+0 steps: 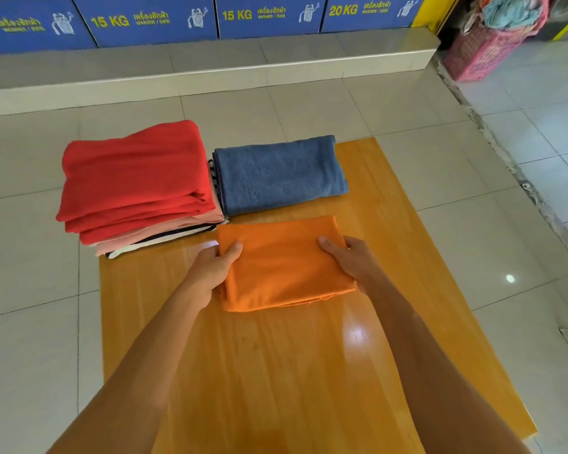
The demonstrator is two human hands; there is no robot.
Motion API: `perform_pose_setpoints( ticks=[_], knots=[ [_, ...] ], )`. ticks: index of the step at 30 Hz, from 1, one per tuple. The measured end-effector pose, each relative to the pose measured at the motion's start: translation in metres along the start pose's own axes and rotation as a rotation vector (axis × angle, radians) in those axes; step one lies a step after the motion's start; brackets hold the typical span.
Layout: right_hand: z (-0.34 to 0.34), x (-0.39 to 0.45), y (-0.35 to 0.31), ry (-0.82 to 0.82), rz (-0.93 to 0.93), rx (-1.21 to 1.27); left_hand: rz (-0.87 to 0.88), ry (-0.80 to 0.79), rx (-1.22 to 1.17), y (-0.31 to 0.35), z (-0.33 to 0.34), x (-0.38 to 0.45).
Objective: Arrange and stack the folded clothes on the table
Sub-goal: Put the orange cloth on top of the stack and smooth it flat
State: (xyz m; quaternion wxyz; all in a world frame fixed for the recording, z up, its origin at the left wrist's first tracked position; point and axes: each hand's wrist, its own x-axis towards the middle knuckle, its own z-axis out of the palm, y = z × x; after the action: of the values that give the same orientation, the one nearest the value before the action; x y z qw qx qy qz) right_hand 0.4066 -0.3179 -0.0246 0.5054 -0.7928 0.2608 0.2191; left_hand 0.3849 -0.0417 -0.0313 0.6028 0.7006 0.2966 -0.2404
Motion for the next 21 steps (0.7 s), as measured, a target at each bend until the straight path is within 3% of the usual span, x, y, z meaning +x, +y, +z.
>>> perform_pose_setpoints(
  ticks=[9,15,21],
  knots=[
    [0.015,-0.035,-0.034,-0.128,-0.069,0.105,0.207,0.139,0.160,0.011,-0.033,-0.043],
    [0.029,-0.061,-0.097,-0.212,-0.225,0.115,0.322,0.264,0.148,0.036,-0.083,-0.071],
    [0.074,-0.061,-0.183,-0.294,-0.387,0.073,0.328,0.369,0.083,0.088,-0.155,-0.079]
  ],
)
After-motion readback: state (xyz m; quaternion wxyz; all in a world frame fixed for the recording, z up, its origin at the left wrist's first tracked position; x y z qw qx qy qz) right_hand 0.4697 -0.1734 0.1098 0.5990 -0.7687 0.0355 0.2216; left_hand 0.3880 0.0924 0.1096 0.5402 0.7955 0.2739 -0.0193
